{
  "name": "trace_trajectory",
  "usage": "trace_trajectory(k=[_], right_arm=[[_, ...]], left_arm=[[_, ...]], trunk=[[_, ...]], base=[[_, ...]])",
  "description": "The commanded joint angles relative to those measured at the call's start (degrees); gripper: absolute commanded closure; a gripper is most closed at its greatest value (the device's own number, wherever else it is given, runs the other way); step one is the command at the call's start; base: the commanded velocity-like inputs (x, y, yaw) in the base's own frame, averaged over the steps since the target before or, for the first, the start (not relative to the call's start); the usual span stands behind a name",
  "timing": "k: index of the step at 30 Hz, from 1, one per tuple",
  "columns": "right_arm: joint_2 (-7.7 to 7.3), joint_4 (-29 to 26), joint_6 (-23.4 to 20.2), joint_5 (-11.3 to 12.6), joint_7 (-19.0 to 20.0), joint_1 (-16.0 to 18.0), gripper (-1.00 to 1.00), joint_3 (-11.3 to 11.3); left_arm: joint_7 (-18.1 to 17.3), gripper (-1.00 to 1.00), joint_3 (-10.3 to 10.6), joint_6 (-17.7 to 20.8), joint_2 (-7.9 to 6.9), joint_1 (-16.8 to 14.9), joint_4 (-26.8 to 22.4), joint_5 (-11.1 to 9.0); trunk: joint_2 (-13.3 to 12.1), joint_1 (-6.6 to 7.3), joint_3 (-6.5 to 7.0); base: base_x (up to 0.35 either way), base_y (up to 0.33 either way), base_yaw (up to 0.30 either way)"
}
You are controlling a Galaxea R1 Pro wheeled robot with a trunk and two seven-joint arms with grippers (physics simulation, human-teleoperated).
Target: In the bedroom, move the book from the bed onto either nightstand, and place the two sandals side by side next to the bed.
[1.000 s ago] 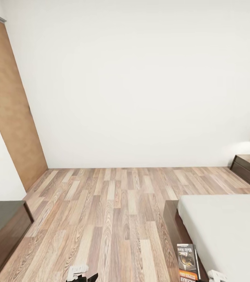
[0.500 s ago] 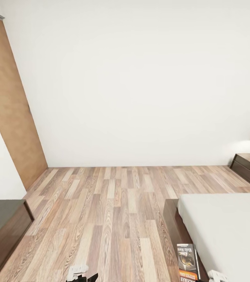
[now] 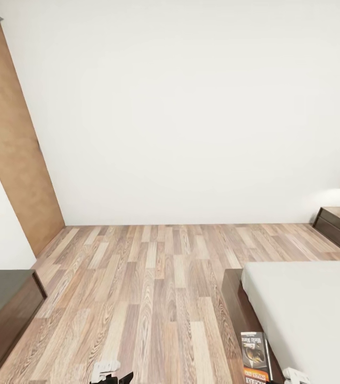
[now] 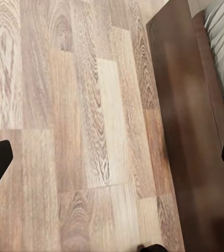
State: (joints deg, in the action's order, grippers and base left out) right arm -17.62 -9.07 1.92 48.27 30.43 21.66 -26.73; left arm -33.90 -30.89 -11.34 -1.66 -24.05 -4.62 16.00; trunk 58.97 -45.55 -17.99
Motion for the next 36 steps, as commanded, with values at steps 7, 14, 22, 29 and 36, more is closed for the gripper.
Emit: trace_trajectory(k=[7, 14, 22, 29, 36], right_arm=[[-0.05, 0.1, 0.1, 0.5, 0.4, 0.1, 1.0, -0.4], [-0.03, 0.1, 0.1, 0.5, 0.3, 0.1, 1.0, -0.4], [0.04, 0.1, 0.2, 0.5, 0.2, 0.1, 1.0, -0.4], [0.04, 0.1, 0.2, 0.5, 0.2, 0.1, 1.0, -0.4], [0.04, 0.1, 0.2, 0.6, 0.2, 0.1, 1.0, -0.4]], left_arm=[[-0.1, -1.0, -0.4, -0.3, -0.01, 0.0, 0.0, 0.6], [0.0, -1.0, -0.5, -0.3, -0.07, 0.0, 0.0, 0.6], [0.0, -1.0, -0.5, -0.3, -0.1, 0.0, 0.0, 0.5], [0.0, -1.0, -0.6, -0.3, -0.33, 0.0, 0.0, 0.5], [0.0, -1.0, -0.5, -0.3, -0.36, 0.0, 0.0, 0.4]], trunk=[[0.0, 0.0, -0.08], [0.0, 0.0, -0.08], [0.0, 0.0, -0.08], [0.0, 0.0, -0.08], [0.0, 0.0, -0.08]], base=[[0.0, 0.0, 0.0], [0.148, 0.0, 0.0], [0.316, 0.0, 0.0], [0.33, 0.0, 0.007], [0.331, 0.0, 0.184]])
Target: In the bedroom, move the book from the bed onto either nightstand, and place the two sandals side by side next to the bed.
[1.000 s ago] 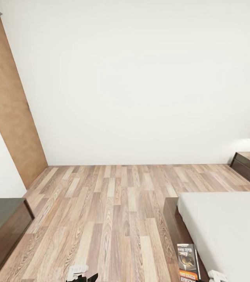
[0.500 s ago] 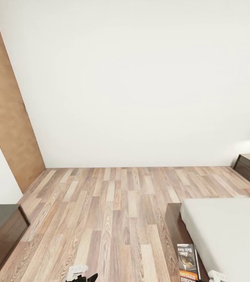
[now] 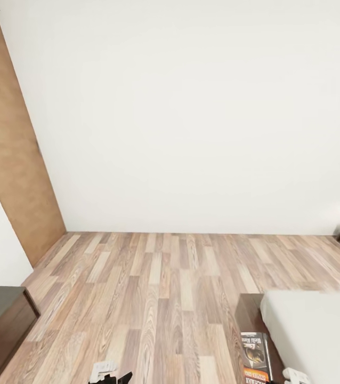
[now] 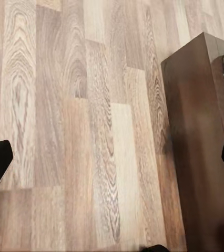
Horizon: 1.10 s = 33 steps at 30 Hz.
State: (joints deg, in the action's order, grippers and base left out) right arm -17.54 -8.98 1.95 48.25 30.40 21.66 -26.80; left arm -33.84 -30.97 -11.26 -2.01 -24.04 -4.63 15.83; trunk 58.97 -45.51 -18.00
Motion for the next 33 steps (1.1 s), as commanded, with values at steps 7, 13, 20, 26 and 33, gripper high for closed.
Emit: trace_trajectory(k=[7, 13, 20, 26, 33], right_arm=[[-0.03, 0.0, 0.2, 0.6, 0.3, 0.0, 1.0, -0.4], [-0.03, 0.0, 0.2, 0.6, 0.3, 0.0, 1.0, -0.4], [0.0, 0.0, 0.2, 0.5, 0.2, 0.0, 1.0, -0.4], [0.0, 0.0, 0.2, 0.6, 0.2, 0.0, 1.0, -0.4], [0.05, 0.1, 0.2, 0.6, 0.1, 0.0, 1.0, -0.4]], left_arm=[[-0.1, -1.0, -0.4, -0.3, 0.07, -0.1, 0.1, 0.6], [-0.1, -1.0, -0.4, -0.3, 0.08, -0.1, 0.1, 0.6], [0.0, -1.0, -0.4, -0.3, 0.09, 0.0, 0.1, 0.6], [0.6, -1.0, -0.4, -0.3, 0.14, -0.1, 0.1, 0.6], [0.8, -1.0, -0.4, -0.3, 0.16, 0.0, 0.1, 0.6]], trunk=[[0.0, -0.04, -0.07], [0.0, -0.04, -0.07], [0.0, -0.04, -0.07], [0.0, -0.04, -0.07], [0.0, -0.04, -0.07]], base=[[0.321, 0.0, 0.04], [0.302, 0.0, 0.003], [0.305, 0.0, 0.0], [0.319, 0.0, 0.0], [0.322, 0.0, 0.0]])
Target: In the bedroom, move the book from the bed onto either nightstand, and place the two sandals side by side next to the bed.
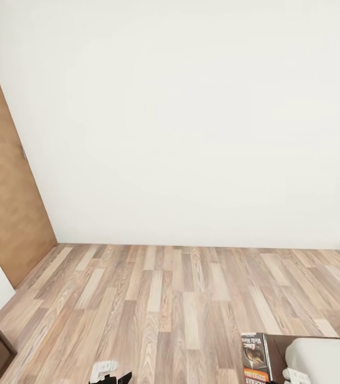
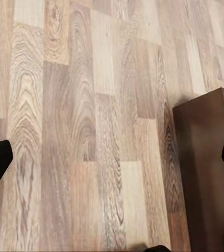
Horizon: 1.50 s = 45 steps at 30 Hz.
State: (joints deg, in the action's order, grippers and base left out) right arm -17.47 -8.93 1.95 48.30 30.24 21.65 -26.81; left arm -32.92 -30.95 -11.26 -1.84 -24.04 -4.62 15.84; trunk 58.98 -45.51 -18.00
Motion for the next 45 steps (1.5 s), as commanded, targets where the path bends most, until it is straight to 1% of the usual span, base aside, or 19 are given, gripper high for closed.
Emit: trace_trajectory(k=[1, 9, 18, 45], right_arm=[[-0.03, 0.0, 0.2, 0.6, 0.3, 0.1, 1.0, -0.3], [-0.02, 0.1, 0.2, 0.6, 0.3, 0.1, 1.0, -0.3], [-0.07, 0.1, 0.2, 0.6, 0.3, 0.1, 1.0, -0.3], [-0.11, 0.0, 0.2, 0.6, 0.3, 0.0, 1.0, -0.3]], left_arm=[[-0.1, -1.0, -0.4, -0.3, -0.01, -0.1, 0.0, 0.6], [0.0, -1.0, -0.4, -0.3, 0.0, -0.1, 0.0, 0.6], [2.5, -1.0, -0.4, -0.3, 0.0, -0.1, 0.0, 0.7], [2.7, -1.0, -0.4, -0.4, 0.0, -0.1, 0.0, 0.7]], trunk=[[0.0, -0.04, -0.07], [0.0, -0.04, -0.07], [0.0, -0.04, -0.07], [0.0, -0.04, -0.07]], base=[[0.322, 0.0, 0.0], [0.322, 0.0, 0.0], [0.322, 0.0, 0.0], [0.313, 0.0, 0.0]])
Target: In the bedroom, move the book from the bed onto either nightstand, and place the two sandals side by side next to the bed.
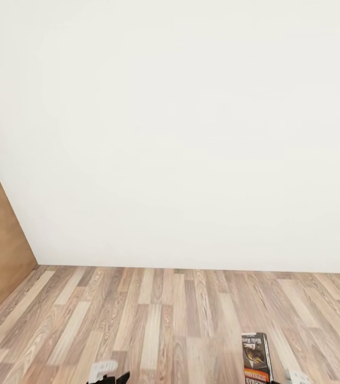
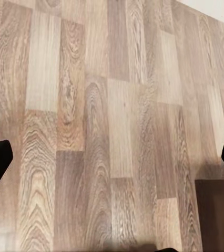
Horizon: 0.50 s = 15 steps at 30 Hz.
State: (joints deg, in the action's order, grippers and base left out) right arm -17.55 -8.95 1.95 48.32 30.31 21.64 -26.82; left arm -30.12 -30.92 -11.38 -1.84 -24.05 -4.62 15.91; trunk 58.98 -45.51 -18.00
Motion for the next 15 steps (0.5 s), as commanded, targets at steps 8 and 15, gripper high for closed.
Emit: trace_trajectory(k=[8, 15], right_arm=[[-0.03, 0.0, 0.2, 0.6, 0.3, 0.1, 1.0, -0.3], [-0.03, 0.0, 0.2, 0.6, 0.4, 0.1, 1.0, -0.3]], left_arm=[[-0.1, -1.0, -0.5, -0.3, -0.01, 0.0, 0.0, 0.6], [-0.1, -1.0, -0.4, -0.3, -0.01, 0.0, 0.0, 0.6]], trunk=[[0.0, -0.04, -0.07], [0.0, -0.04, -0.07]], base=[[0.312, 0.0, 0.0], [0.308, 0.0, 0.0]])
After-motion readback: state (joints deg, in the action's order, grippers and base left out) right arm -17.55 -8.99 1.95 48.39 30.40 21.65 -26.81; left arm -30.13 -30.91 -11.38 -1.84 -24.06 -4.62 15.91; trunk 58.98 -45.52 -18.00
